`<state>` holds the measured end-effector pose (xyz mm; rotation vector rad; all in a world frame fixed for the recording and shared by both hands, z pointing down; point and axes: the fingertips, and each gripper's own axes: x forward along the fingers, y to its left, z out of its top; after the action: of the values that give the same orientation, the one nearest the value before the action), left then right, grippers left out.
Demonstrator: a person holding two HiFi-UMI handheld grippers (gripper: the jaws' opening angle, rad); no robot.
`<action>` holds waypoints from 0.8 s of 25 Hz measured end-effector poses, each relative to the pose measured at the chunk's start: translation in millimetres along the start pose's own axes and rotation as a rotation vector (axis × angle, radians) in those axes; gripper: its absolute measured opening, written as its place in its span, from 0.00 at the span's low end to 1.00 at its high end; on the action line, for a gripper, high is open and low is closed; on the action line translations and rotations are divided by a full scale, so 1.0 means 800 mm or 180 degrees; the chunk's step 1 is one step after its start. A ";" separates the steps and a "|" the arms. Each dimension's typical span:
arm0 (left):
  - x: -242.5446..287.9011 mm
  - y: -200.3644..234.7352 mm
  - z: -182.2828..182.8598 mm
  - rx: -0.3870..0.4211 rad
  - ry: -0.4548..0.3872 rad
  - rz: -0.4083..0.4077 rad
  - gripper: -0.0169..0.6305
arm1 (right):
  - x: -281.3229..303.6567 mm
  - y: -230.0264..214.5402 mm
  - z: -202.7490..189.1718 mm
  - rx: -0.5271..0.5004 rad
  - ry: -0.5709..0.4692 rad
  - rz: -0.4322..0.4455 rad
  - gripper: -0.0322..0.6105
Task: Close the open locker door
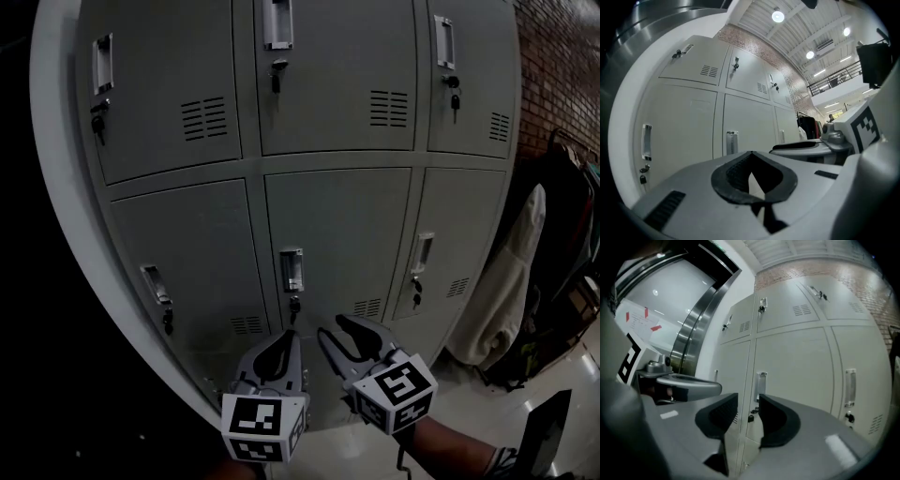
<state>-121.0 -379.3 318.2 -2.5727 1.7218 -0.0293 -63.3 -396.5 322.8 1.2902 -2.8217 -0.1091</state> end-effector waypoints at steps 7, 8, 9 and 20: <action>-0.092 -0.124 0.005 -0.0021 -0.0030 0.0159 0.03 | -0.168 0.008 0.000 -0.0026 -0.0028 0.0065 0.25; -0.106 -0.141 0.005 -0.0041 -0.0035 0.0196 0.03 | -0.191 0.011 -0.002 -0.0032 -0.0023 0.0091 0.25; -0.119 -0.158 0.003 -0.0053 -0.0033 0.0231 0.03 | -0.213 0.015 -0.005 -0.0035 -0.0016 0.0119 0.25; -0.238 -0.288 -0.006 -0.0035 0.0181 0.0484 0.03 | -0.380 0.048 -0.006 0.0068 0.0004 0.0319 0.24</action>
<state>18.9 -115.8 336.4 -2.4634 1.9376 -0.0884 106.9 -141.5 329.6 1.1494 -2.8878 -0.0751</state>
